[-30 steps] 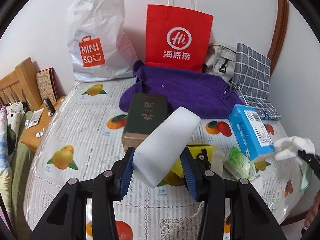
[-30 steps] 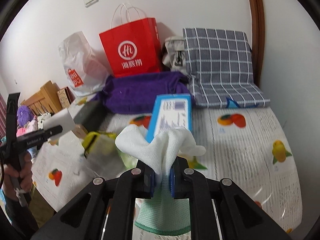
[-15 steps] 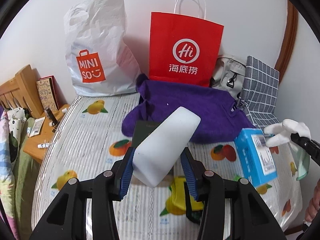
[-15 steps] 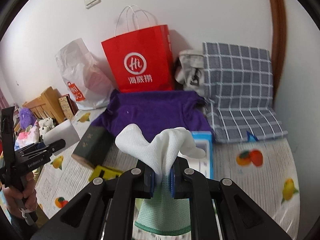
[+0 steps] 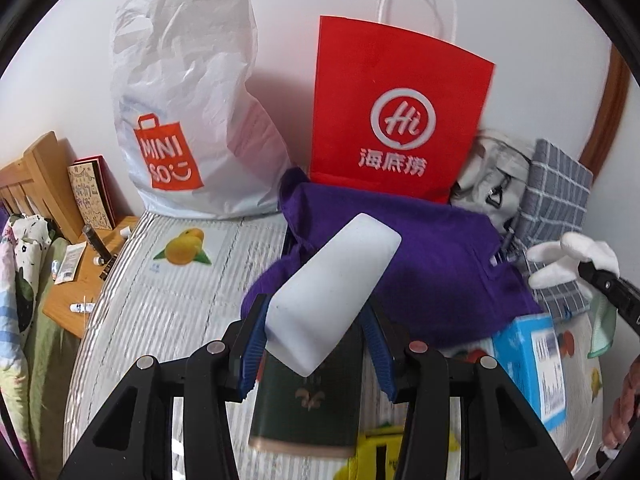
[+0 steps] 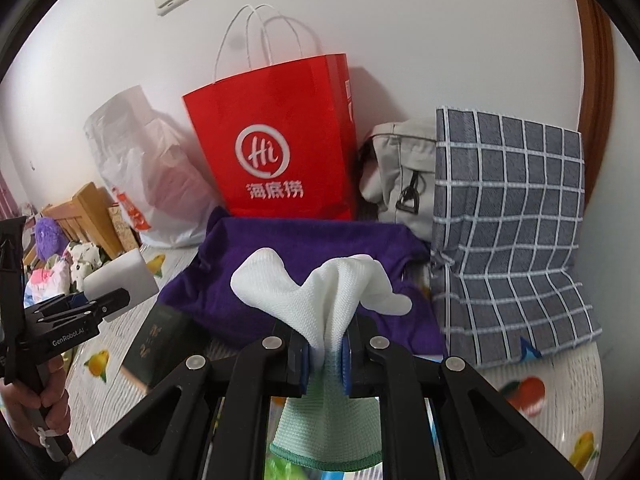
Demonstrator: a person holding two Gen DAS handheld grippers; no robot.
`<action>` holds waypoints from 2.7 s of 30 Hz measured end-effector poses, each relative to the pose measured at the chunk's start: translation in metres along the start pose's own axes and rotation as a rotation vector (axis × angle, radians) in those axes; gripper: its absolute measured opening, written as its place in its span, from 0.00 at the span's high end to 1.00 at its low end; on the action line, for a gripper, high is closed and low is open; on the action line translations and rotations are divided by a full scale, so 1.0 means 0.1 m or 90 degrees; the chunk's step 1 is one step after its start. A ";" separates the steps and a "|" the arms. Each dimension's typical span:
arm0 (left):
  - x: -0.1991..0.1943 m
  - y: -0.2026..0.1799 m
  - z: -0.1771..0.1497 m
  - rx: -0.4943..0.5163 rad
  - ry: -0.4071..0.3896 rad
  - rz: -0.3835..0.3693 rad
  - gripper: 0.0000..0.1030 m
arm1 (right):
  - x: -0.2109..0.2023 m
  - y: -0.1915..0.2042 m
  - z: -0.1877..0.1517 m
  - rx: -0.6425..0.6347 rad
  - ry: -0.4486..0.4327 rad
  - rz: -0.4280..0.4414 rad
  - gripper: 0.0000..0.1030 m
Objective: Organize soft objects
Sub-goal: 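Carry the sponge block and glove with both tools toward the purple towel, then lower the block and glove onto the purple towel and open both tools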
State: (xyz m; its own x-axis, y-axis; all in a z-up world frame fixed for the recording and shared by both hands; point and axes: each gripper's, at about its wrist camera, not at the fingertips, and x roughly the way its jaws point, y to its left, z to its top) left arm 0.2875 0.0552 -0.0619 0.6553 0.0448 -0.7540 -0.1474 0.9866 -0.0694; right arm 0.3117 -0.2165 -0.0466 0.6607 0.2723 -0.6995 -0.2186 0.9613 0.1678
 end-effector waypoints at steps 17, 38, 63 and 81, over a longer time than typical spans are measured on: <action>0.89 -0.24 0.66 -0.024 0.012 -0.016 0.57 | 0.84 -0.06 0.56 -0.022 0.008 0.025 0.86; 1.65 0.03 0.65 -0.081 0.076 -0.069 0.57 | 1.70 -0.29 0.18 -0.033 0.163 0.016 0.82; 1.74 -0.07 0.60 -0.064 0.121 -0.087 0.45 | 1.70 -0.21 0.20 -0.044 0.153 0.013 0.36; 1.36 -0.22 0.65 -0.035 0.076 -0.105 0.42 | 0.92 -0.16 0.23 -0.007 0.058 -0.009 0.34</action>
State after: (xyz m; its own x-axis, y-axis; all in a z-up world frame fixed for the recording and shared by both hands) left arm 0.4277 0.0494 -0.1203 0.5819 -0.1395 -0.8012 -0.0877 0.9687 -0.2323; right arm 0.3929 -0.2054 -0.0978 0.5965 0.2527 -0.7618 -0.2179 0.9645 0.1494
